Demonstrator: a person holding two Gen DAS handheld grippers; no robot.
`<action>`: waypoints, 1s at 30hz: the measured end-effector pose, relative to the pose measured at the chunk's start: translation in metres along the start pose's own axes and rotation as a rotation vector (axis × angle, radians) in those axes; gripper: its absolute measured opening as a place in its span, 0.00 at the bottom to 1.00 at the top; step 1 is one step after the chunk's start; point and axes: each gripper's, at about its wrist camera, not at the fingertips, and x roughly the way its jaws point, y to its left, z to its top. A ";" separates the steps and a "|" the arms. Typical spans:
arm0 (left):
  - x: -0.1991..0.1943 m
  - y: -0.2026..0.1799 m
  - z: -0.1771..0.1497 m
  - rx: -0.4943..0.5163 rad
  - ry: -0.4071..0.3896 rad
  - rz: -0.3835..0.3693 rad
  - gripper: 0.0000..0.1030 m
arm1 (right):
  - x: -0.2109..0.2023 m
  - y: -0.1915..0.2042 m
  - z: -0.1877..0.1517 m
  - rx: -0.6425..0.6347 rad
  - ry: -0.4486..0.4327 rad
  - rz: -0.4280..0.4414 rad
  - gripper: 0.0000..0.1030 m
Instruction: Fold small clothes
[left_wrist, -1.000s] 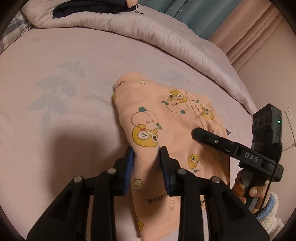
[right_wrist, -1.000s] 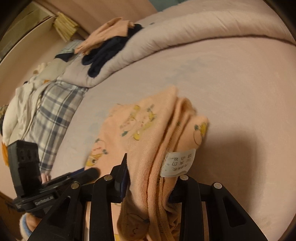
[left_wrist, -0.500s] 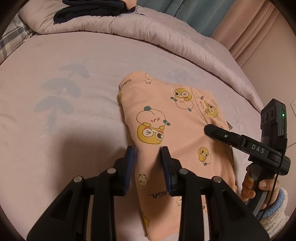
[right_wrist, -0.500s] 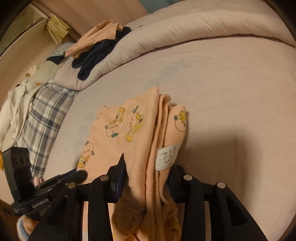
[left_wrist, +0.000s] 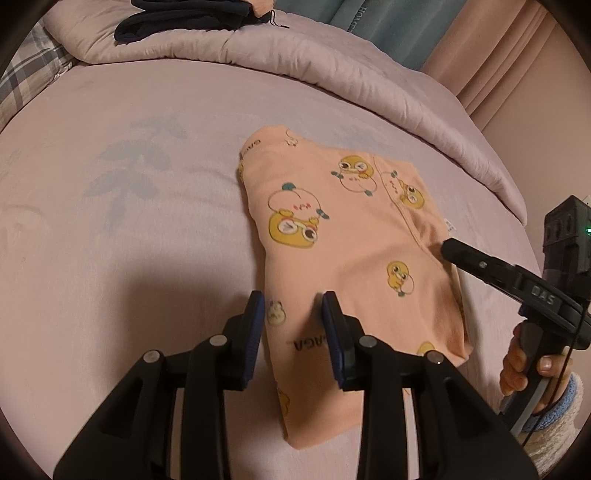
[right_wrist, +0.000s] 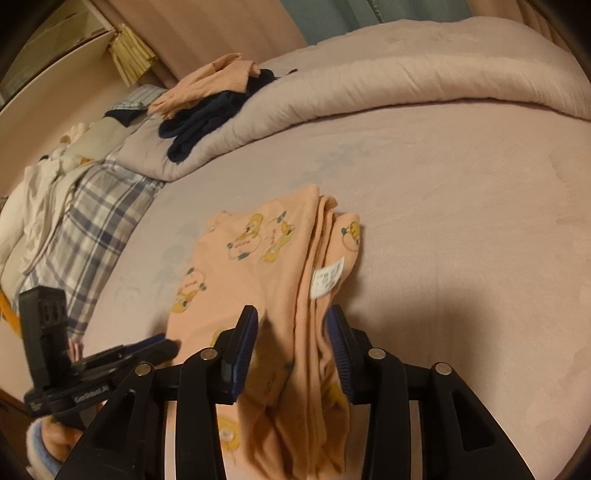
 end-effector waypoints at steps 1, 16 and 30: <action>0.000 0.000 -0.002 -0.001 0.002 -0.001 0.31 | -0.002 0.001 -0.002 -0.007 0.004 0.005 0.49; 0.006 -0.006 -0.030 0.000 0.047 0.017 0.36 | 0.017 0.019 -0.023 -0.132 0.095 -0.122 0.50; 0.002 -0.014 -0.044 0.010 0.057 0.031 0.37 | 0.011 0.018 -0.042 -0.144 0.125 -0.148 0.51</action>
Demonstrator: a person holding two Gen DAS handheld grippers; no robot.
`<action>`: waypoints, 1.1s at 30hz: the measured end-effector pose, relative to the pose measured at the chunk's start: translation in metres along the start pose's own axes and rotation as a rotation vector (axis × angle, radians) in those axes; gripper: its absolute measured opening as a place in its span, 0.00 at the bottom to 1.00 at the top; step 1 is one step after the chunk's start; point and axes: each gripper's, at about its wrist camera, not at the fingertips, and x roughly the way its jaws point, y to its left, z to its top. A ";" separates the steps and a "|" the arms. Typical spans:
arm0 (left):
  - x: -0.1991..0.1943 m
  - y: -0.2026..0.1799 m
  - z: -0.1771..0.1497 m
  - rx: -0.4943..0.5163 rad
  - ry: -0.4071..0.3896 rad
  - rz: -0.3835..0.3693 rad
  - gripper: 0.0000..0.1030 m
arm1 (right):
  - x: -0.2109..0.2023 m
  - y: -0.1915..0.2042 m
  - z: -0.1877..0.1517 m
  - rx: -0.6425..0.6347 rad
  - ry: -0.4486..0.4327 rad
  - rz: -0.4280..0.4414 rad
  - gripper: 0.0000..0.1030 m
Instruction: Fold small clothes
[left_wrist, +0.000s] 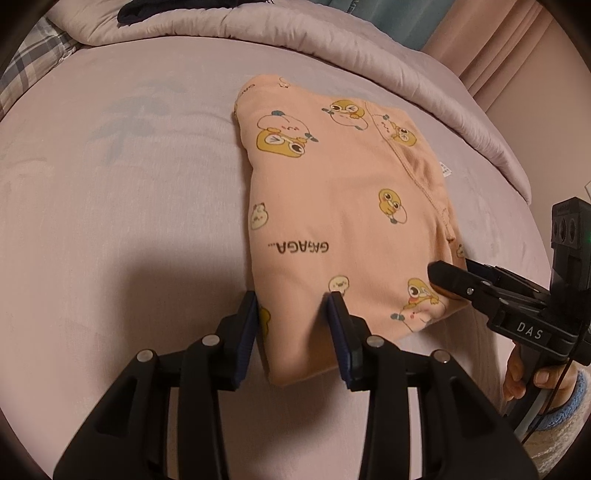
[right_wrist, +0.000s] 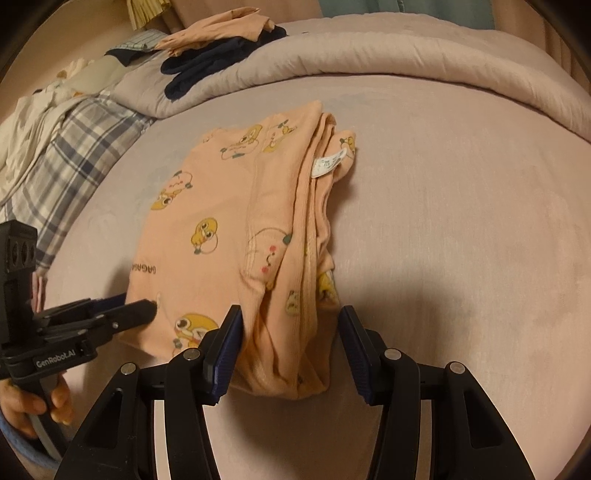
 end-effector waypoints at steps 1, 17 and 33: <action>-0.001 -0.001 -0.002 0.002 0.002 0.001 0.37 | 0.000 0.001 -0.001 -0.006 0.004 -0.003 0.51; -0.027 -0.025 -0.028 0.008 -0.004 -0.021 0.58 | -0.036 0.008 -0.018 -0.040 -0.027 -0.005 0.51; -0.084 -0.039 -0.039 -0.072 -0.109 0.032 0.99 | -0.085 0.034 -0.027 -0.082 -0.136 -0.013 0.75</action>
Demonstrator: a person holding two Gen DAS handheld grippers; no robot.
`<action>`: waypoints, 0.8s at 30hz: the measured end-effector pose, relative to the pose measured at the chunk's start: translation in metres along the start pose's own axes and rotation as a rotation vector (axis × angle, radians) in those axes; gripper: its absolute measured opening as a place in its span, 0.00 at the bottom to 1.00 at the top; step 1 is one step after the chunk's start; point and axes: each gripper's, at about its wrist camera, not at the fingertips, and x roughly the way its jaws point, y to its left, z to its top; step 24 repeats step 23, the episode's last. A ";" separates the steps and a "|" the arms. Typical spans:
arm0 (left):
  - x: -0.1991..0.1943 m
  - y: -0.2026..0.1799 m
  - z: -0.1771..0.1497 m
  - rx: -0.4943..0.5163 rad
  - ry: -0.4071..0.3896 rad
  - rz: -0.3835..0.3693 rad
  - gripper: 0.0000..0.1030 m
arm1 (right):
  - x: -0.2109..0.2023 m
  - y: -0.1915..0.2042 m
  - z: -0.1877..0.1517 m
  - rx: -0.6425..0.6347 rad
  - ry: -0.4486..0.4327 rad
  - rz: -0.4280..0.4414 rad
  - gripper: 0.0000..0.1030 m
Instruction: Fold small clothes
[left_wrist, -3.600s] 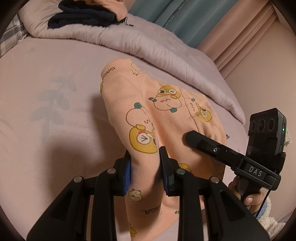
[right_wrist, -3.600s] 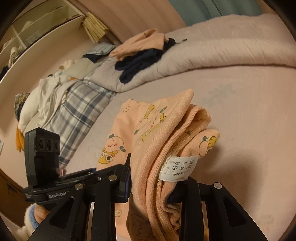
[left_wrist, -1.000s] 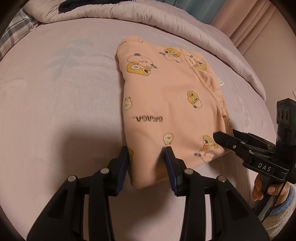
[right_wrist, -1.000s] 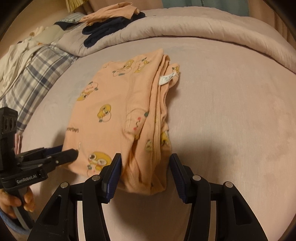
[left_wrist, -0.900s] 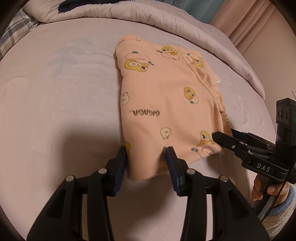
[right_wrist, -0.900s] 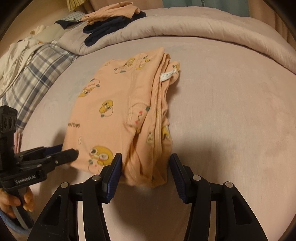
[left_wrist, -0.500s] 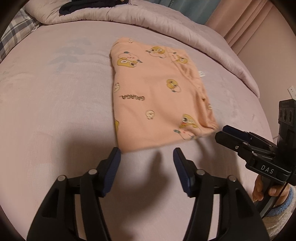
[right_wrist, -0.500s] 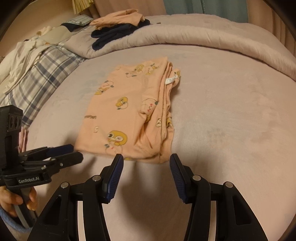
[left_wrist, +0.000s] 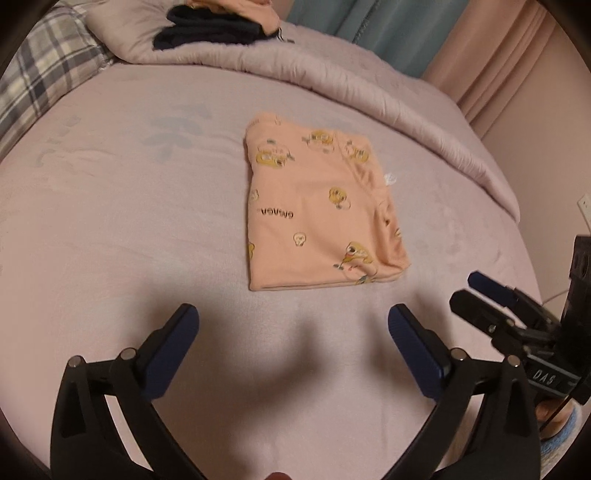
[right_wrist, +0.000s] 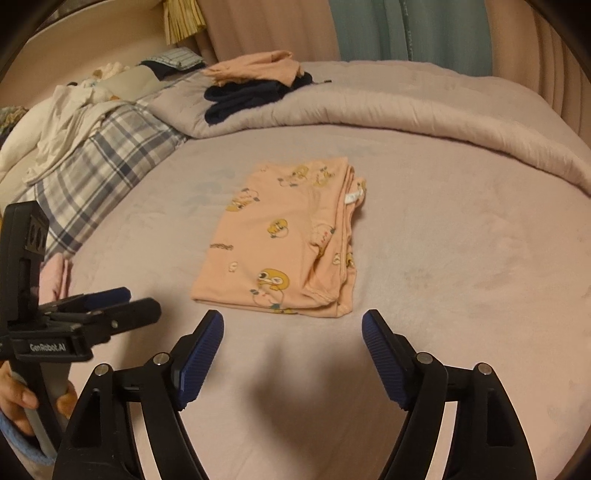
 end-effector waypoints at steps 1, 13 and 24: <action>-0.005 -0.001 0.001 -0.007 -0.008 0.013 0.99 | -0.003 0.002 0.000 -0.004 -0.006 0.002 0.75; -0.072 -0.013 -0.007 0.028 -0.147 0.087 0.99 | -0.048 0.031 0.002 -0.055 -0.092 0.053 0.93; -0.089 -0.021 -0.015 0.080 -0.211 0.203 0.99 | -0.056 0.039 -0.001 -0.058 -0.104 0.048 0.97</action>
